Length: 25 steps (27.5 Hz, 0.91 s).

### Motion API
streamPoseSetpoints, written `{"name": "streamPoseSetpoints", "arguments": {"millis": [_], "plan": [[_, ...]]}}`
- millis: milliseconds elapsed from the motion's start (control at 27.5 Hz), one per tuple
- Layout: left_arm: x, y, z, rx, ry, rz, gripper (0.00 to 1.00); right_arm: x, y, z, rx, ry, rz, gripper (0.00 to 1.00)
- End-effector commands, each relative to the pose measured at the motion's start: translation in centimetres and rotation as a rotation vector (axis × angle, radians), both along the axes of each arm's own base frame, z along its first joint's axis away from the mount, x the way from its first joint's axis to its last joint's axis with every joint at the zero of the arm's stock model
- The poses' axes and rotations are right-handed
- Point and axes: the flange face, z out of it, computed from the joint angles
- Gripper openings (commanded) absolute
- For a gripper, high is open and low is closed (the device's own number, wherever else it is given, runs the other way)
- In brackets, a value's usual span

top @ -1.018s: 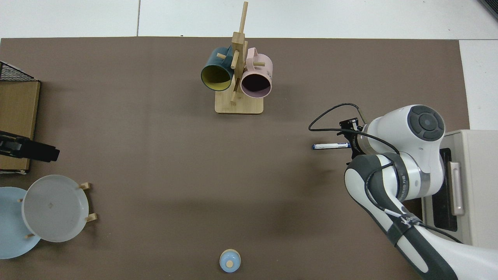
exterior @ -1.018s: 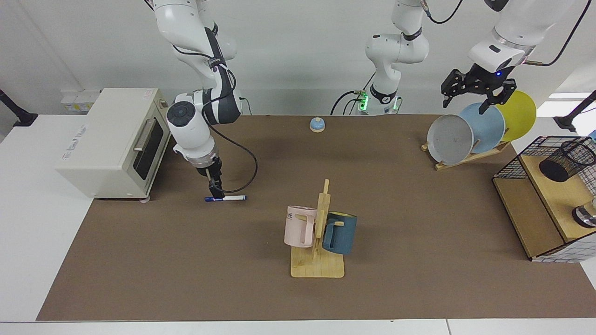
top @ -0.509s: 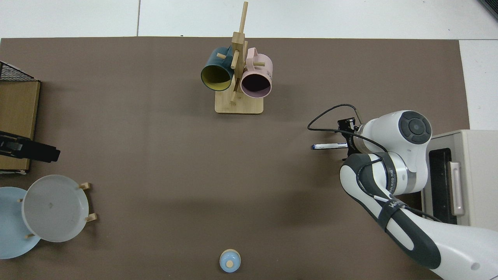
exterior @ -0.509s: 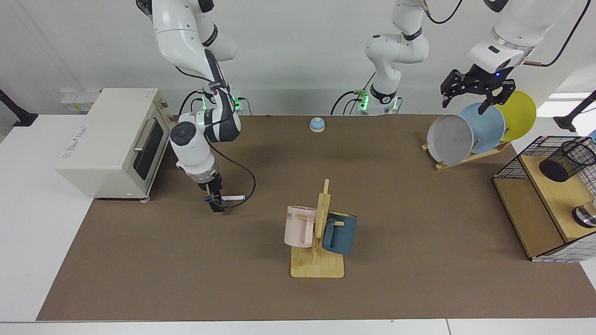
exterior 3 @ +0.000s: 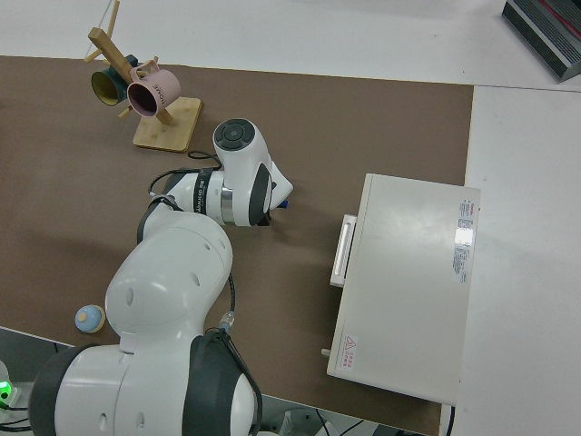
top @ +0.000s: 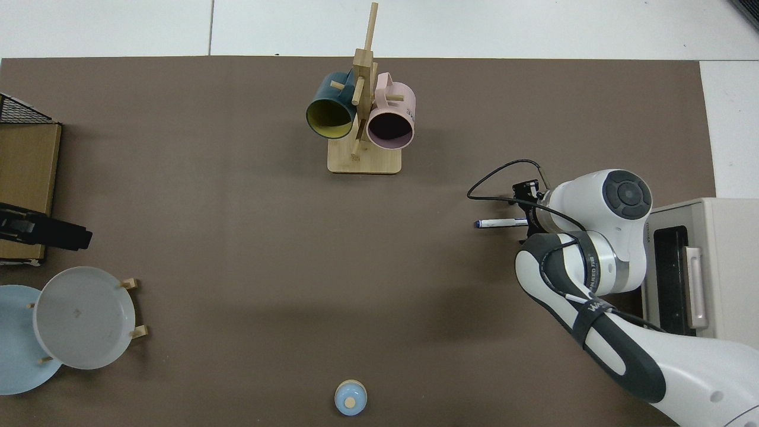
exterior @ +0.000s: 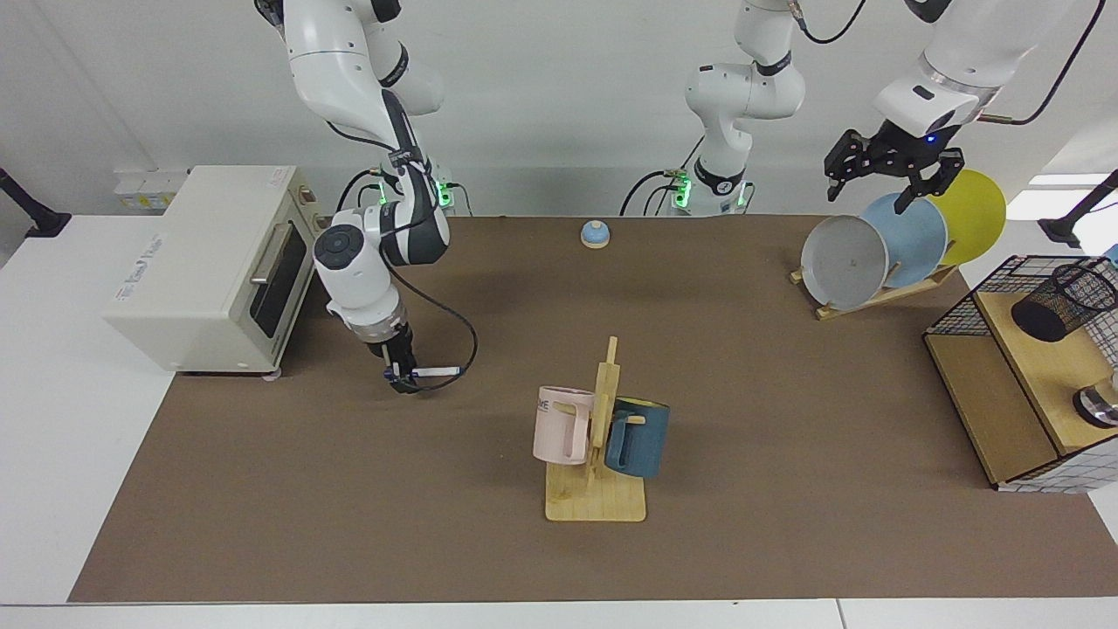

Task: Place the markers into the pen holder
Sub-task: 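Lower the right gripper and close it on the white marker, then carry the marker toward the middle while the left gripper reaches in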

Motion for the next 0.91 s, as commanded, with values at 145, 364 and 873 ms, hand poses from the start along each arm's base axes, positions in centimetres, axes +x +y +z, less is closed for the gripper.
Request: {"name": "streamPoseSetpoints", "arguments": {"millis": [145,364,873], "plan": [[-0.8,-0.1,0.2,-0.011,-0.007,-0.004,0.99,-0.3,-0.8,0.2,0.008,0.021,-0.028,0.0],[-0.9,-0.3,0.2,-0.01,-0.003,-0.004,1.0,-1.0,-0.5,4.1,0.002,0.046,-0.022,0.0],[-0.8,-0.9,0.3,-0.011,-0.017,-0.03,0.99,-5.7,5.3,20.8,0.05,0.082,0.025,0.0]]}}
